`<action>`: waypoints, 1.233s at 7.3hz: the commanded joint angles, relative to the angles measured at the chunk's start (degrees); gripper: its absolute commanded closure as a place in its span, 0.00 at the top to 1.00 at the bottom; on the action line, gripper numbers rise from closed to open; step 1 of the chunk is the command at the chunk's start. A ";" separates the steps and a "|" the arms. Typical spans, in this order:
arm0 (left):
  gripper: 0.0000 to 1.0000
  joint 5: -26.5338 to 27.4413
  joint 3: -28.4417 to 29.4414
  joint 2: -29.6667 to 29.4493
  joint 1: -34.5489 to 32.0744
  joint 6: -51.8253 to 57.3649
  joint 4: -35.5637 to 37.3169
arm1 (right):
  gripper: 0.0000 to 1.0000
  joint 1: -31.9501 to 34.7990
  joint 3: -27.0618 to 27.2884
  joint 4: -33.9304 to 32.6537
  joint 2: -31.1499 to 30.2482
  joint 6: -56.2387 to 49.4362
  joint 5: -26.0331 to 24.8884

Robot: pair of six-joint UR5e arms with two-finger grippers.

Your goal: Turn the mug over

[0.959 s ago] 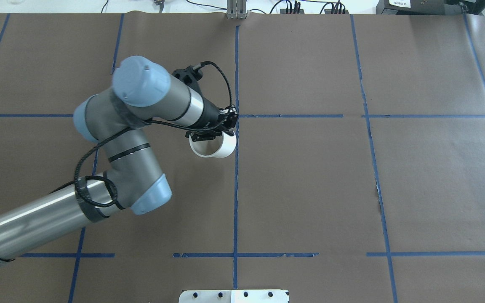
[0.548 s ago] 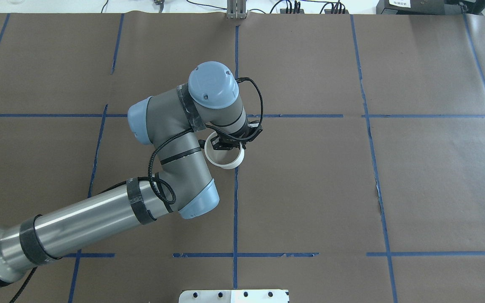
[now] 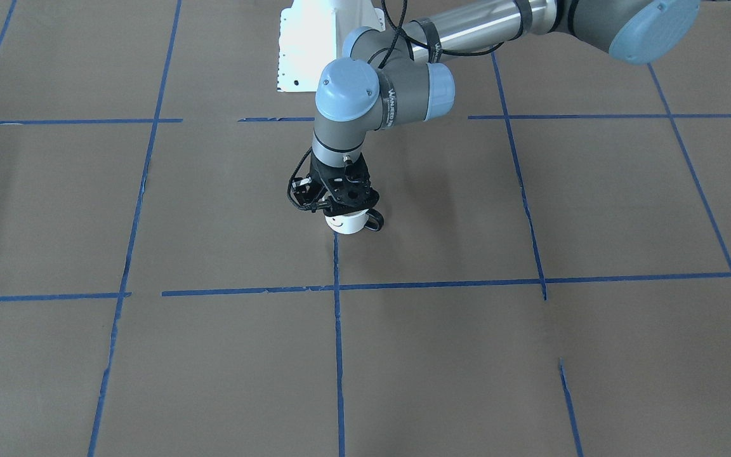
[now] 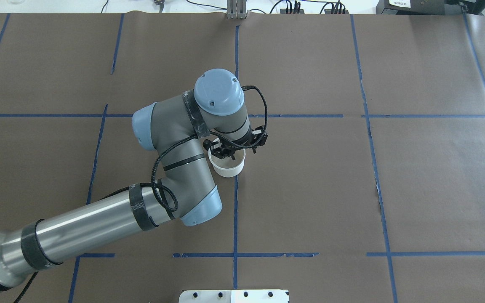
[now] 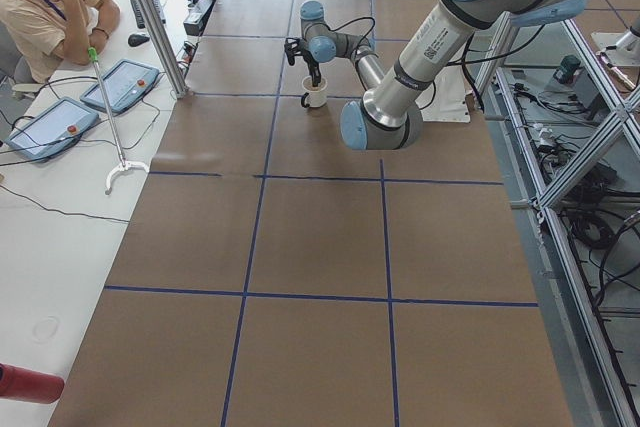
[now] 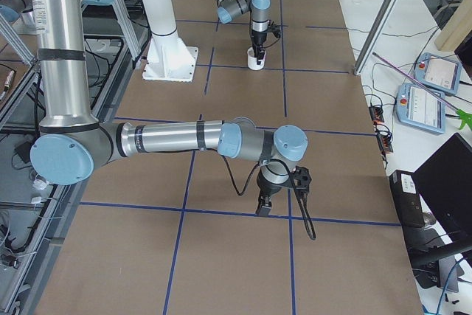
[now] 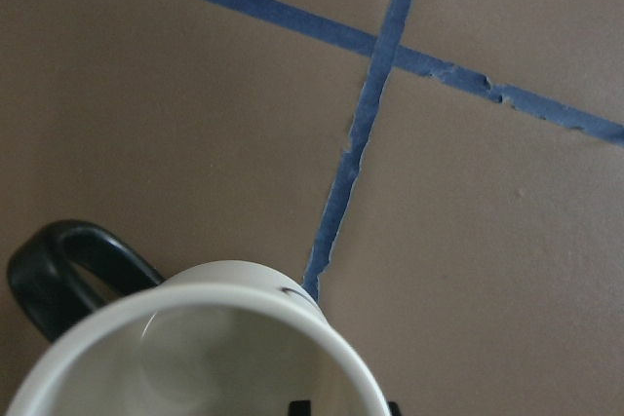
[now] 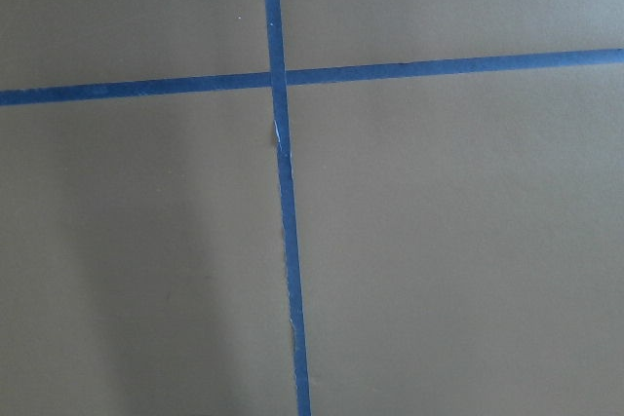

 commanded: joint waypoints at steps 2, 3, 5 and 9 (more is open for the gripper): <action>1.00 -6.46 -20.24 12.87 -8.28 15.17 4.45 | 1.00 0.00 0.00 0.00 0.00 0.00 0.00; 1.00 -6.55 -25.28 20.25 -12.32 24.20 4.36 | 1.00 0.00 0.00 0.00 0.00 0.00 0.00; 1.00 -8.03 -26.13 34.49 -24.77 50.96 4.36 | 1.00 0.00 0.00 0.00 0.00 0.00 0.00; 1.00 -14.10 -18.77 52.38 -48.97 87.37 3.49 | 1.00 0.00 0.00 0.00 0.00 0.00 0.00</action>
